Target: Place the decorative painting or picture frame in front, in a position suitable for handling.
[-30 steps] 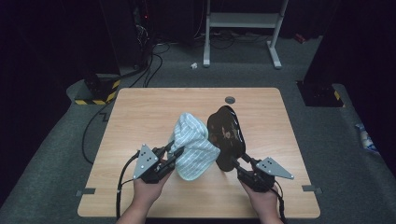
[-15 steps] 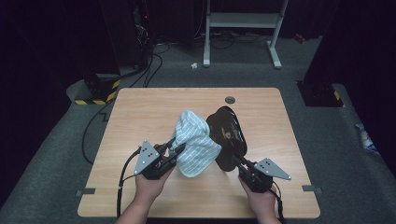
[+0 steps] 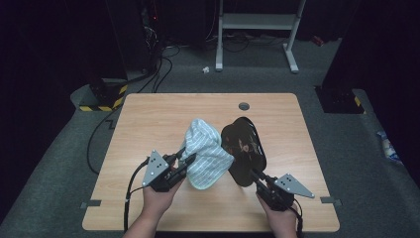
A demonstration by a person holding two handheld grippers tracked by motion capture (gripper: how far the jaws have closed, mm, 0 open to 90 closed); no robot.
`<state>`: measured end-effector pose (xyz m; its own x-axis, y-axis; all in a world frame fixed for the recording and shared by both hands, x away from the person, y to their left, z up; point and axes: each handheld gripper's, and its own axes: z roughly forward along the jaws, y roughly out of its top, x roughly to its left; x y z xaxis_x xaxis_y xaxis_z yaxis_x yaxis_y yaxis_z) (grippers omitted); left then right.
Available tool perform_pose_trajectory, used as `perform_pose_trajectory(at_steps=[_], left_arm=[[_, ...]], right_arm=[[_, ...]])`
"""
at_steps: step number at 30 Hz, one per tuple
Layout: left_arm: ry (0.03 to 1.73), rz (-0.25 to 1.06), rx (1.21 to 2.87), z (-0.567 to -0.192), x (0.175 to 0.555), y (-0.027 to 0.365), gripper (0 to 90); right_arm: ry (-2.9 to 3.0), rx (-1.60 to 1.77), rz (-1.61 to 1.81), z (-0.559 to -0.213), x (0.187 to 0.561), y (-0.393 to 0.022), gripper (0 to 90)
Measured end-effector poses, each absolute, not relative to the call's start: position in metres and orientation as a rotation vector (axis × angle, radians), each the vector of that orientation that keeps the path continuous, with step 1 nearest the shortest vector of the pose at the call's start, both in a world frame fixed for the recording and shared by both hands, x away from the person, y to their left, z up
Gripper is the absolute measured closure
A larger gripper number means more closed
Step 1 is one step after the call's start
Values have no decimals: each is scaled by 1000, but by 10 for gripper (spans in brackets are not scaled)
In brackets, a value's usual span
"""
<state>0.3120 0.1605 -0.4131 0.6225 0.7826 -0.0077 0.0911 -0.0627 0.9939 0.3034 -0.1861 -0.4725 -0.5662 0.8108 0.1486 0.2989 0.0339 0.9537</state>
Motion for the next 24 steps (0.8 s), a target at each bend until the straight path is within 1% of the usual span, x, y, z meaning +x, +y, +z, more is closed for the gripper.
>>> perform_pose_trajectory(at_steps=[3,5,7,9,10,11,12,13,14,24], left_arm=[[757,672,1555,-413,313,159,678],[760,676,1558,-413,315,158,679],[760,677,1563,-413,316,156,681],[760,680,1569,-413,318,154,681],[761,681,1571,-412,318,153,681],[761,685,1574,-412,319,152,681],[763,687,1573,-411,320,151,680],[763,689,1573,-411,321,150,680],[762,691,1571,-410,321,149,682],[741,694,1547,-404,317,148,682]], right_arm=[[1892,1158,1555,-476,310,-185,599],[1894,1161,1550,-476,311,-184,602],[1896,1166,1553,-478,315,-183,635],[1897,1171,1554,-479,315,-183,640],[1894,1182,1566,-479,316,-182,679],[1894,1182,1566,-479,316,-182,679],[1889,1173,1564,-479,316,-181,731],[1889,1173,1564,-479,316,-181,731],[1885,1164,1551,-479,315,-180,772],[1898,1147,1542,-478,305,-186,775]])
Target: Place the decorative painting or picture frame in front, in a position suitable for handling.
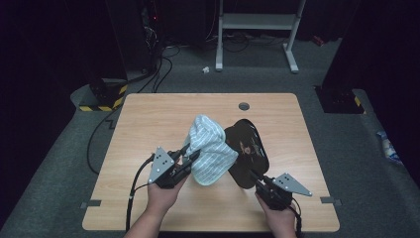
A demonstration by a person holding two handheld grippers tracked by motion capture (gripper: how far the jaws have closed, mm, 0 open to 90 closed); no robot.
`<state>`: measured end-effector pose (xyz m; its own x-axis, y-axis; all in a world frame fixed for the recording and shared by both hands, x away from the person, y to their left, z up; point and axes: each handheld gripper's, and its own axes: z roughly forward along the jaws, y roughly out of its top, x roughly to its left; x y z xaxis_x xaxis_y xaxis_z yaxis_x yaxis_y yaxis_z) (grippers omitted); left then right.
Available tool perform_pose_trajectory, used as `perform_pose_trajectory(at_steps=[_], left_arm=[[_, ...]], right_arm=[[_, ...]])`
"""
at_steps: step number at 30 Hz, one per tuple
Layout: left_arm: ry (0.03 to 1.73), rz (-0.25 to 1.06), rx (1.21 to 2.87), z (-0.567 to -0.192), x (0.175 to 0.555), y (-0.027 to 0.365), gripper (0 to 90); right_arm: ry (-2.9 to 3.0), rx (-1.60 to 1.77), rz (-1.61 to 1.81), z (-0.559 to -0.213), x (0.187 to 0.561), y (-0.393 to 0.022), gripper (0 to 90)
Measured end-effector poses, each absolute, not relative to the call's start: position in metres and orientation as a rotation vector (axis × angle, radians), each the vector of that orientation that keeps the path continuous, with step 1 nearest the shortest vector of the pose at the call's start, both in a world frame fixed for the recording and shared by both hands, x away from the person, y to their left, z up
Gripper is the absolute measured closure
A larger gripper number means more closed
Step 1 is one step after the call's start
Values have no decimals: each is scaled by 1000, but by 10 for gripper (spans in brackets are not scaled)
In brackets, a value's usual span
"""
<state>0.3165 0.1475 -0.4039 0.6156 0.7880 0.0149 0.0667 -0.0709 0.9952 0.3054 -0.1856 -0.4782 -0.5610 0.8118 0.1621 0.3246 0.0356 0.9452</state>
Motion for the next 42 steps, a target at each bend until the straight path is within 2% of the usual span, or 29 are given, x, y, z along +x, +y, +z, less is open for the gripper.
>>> perform_pose_trajectory(at_steps=[9,18,33,42], left_arm=[[742,699,1550,-400,335,130,683],[731,669,1584,-399,366,92,686],[588,545,1563,-381,350,43,688],[611,591,1588,-384,360,41,689]], right_arm=[[1900,1136,1546,-478,304,-186,775],[1903,1130,1549,-478,305,-187,776],[1905,1127,1540,-479,304,-186,776],[1909,1122,1538,-479,304,-187,775]])
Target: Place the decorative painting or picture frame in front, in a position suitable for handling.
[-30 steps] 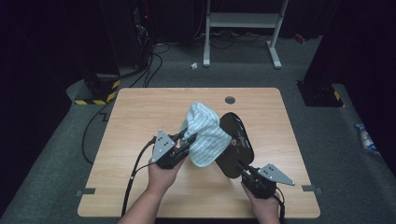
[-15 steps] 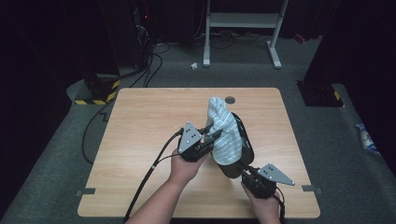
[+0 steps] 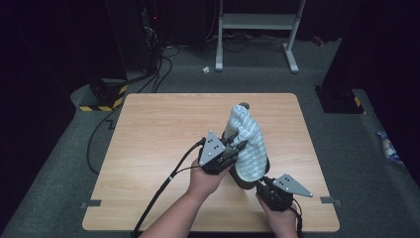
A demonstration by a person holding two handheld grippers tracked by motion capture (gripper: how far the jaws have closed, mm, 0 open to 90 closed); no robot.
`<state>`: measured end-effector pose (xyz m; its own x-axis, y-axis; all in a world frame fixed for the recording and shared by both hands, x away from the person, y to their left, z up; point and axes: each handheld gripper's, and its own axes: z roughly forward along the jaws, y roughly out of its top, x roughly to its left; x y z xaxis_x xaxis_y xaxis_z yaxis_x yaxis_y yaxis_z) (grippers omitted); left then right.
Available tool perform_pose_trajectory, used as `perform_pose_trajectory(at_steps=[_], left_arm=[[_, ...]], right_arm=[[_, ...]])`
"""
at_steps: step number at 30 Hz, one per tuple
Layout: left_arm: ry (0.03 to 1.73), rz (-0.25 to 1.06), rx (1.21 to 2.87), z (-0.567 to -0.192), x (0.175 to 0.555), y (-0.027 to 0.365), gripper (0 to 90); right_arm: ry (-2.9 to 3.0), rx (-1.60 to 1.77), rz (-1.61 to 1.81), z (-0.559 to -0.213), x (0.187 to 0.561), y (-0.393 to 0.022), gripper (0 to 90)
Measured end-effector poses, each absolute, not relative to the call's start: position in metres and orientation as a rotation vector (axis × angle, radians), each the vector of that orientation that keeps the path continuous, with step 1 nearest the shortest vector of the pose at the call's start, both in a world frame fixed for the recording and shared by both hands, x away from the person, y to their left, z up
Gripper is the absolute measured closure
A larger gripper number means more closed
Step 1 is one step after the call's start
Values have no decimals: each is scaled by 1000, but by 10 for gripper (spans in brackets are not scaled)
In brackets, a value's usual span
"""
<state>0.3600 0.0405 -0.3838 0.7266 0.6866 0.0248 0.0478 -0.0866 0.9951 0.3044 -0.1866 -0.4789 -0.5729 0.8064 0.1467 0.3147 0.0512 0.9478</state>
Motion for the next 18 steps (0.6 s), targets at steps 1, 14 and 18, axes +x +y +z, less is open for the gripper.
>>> perform_pose_trajectory(at_steps=[1,14,18], left_arm=[[615,602,1591,-385,362,42,689],[739,660,1611,-400,395,65,689],[728,657,1600,-398,391,63,689]], right_arm=[[1910,1121,1538,-479,304,-187,775],[1912,1113,1538,-479,304,-186,775],[1913,1108,1534,-479,303,-186,775]])
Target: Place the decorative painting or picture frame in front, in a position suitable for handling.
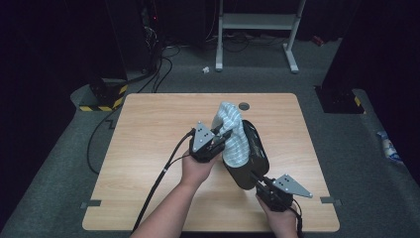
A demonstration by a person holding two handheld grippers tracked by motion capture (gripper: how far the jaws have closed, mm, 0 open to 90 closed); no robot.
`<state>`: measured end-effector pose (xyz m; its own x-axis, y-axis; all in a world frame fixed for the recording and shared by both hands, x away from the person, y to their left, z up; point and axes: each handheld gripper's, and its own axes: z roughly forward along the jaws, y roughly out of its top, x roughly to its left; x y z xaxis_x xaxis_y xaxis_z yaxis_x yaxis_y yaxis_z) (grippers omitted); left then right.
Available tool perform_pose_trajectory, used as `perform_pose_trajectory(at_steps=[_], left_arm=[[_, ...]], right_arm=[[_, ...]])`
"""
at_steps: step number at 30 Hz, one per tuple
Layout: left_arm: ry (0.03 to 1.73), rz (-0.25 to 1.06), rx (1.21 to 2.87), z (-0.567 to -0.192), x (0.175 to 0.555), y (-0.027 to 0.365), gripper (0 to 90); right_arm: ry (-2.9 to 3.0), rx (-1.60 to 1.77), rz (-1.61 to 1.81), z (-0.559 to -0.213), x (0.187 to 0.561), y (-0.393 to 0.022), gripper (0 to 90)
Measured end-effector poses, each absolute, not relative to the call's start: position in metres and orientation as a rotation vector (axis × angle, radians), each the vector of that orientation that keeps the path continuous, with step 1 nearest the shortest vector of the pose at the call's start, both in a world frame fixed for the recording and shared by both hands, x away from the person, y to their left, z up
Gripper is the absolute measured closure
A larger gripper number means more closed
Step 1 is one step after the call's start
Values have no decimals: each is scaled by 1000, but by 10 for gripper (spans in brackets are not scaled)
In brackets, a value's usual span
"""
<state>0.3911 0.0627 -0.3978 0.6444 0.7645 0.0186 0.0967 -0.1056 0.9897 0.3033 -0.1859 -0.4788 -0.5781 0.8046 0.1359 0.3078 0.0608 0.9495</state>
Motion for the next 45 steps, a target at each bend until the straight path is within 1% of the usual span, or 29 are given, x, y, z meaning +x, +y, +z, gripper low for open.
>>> perform_pose_trajectory(at_steps=[9,13,24,28,33,37,41,45], left_arm=[[612,611,1561,-384,366,42,689],[610,618,1566,-383,368,40,689],[752,670,1612,-404,402,63,689],[782,677,1621,-408,408,69,689],[744,670,1598,-404,396,62,689],[669,650,1578,-398,378,49,689],[586,660,1583,-388,363,35,688],[588,664,1583,-388,365,33,688]], right_arm=[[1909,1111,1534,-479,303,-187,774],[1910,1110,1532,-479,303,-187,773],[1915,1103,1528,-479,303,-187,771],[1917,1099,1528,-479,303,-186,772],[1917,1098,1529,-479,303,-186,772],[1914,1100,1528,-480,303,-187,772],[1914,1106,1528,-480,303,-187,770],[1917,1106,1526,-481,303,-188,769]])
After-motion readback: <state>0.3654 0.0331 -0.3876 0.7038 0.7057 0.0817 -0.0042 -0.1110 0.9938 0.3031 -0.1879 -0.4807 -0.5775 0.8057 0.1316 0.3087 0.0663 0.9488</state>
